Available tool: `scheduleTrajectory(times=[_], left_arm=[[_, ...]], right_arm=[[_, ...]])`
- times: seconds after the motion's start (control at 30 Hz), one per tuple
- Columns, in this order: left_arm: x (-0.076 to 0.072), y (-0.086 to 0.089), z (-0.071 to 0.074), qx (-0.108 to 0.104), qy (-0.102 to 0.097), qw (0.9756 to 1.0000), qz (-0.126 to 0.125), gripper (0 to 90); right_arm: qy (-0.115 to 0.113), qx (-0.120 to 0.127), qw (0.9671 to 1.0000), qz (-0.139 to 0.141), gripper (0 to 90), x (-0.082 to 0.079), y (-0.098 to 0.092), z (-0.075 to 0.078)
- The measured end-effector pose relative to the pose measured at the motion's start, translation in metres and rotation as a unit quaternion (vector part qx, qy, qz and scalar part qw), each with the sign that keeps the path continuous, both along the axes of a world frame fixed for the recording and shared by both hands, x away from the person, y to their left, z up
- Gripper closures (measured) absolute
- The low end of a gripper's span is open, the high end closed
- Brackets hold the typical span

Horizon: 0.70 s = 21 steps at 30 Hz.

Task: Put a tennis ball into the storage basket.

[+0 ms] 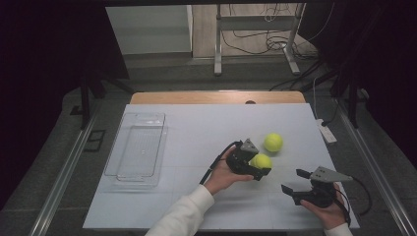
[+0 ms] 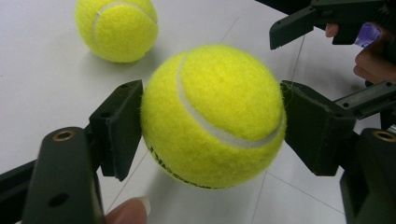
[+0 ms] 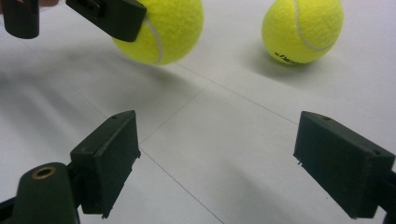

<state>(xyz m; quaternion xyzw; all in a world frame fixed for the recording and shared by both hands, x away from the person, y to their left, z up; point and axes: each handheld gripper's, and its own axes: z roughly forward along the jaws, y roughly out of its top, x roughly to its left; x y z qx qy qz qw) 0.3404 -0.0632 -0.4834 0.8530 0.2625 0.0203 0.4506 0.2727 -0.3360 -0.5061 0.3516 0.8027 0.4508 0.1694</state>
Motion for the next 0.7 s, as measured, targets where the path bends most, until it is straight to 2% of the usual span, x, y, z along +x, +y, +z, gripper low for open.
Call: scheduleTrajectory(times=[0.7], left_arm=[[-0.005,0.018,0.009,-0.013,-0.016,0.9997,0.011,26.5]], right_arm=[[0.002,-0.002,1.0,-0.002,14.2,0.001,0.0,-0.001]])
